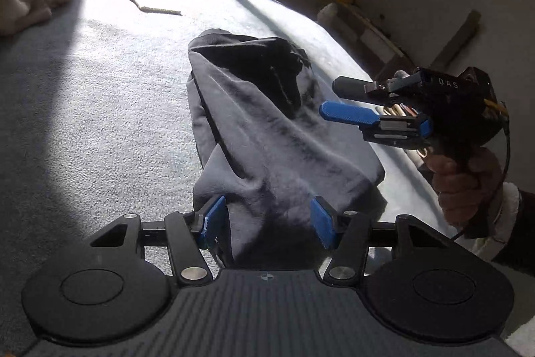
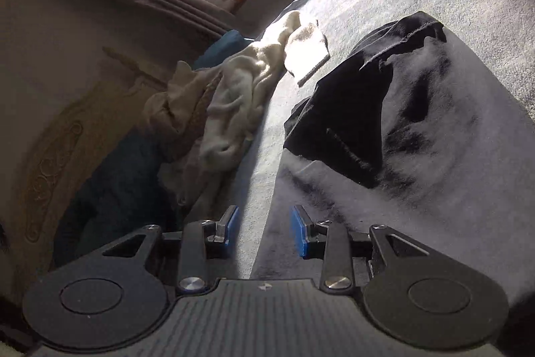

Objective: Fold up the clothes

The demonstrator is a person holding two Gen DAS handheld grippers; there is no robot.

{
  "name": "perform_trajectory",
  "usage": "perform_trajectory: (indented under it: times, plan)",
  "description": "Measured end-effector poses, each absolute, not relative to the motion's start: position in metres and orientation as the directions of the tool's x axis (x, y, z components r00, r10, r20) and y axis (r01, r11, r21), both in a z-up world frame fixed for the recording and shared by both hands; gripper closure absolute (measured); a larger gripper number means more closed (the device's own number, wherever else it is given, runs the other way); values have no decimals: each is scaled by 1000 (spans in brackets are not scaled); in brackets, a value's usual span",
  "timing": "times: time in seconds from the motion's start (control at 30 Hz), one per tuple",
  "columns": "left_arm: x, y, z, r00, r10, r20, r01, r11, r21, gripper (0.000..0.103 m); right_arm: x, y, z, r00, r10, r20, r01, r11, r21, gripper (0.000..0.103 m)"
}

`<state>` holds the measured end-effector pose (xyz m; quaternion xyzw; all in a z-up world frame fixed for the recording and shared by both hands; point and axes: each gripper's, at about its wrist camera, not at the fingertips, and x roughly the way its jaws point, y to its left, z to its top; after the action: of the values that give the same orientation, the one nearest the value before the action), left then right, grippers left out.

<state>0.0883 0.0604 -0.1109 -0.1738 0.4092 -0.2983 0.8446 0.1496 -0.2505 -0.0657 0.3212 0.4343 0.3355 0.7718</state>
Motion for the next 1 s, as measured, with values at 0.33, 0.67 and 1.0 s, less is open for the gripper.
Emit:
perform_trajectory:
  times: [0.33,0.67,1.0]
  plan:
    - [78,52,-110,521,-627,-579,396,779,-486,48,142,-110,-32,279,497,-822,-512,801,310,67]
    - [74,47,-113,545,-651,-528,440,758,-481,48,151,-90,-48,296,304,-905,-469,872,139,101]
    - [88,49,-123,511,-696,-505,401,713,-576,49,146,-106,-29,355,360,-863,-403,892,207,102]
